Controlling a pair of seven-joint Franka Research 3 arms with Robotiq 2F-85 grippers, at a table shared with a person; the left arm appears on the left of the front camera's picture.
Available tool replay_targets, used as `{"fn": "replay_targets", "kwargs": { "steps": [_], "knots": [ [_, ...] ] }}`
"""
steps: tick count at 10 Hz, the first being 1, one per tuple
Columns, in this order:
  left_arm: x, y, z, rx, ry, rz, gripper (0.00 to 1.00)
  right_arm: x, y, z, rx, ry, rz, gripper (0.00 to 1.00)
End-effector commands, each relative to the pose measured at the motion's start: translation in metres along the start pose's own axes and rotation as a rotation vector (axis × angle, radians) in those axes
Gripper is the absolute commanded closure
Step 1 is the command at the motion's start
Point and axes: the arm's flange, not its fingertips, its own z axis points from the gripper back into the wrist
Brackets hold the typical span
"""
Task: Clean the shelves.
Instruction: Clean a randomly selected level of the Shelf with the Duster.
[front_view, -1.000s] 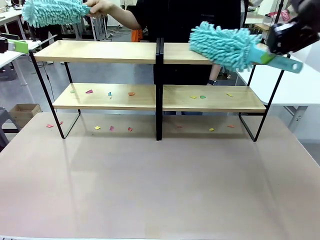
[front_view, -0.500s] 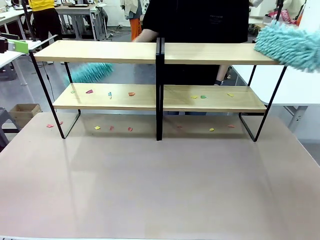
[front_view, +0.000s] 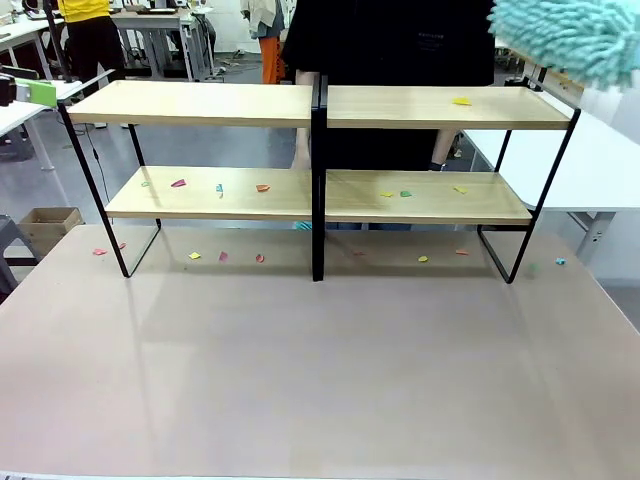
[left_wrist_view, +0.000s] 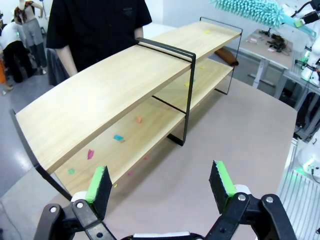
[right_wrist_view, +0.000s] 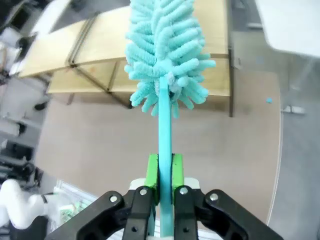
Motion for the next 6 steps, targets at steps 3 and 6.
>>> {"fn": "replay_targets", "kwargs": {
  "steps": [3, 6],
  "knots": [
    [-0.001, 0.001, -0.001, -0.004, 0.001, 0.003, 0.00, -0.009, -0.028, -0.001, 0.201, 0.103, 0.001, 0.88],
    [-0.001, 0.001, -0.001, -0.004, 0.001, 0.003, 0.00, -0.016, -0.037, 0.011, 0.332, 0.132, 0.033, 0.88]
  ]
}}
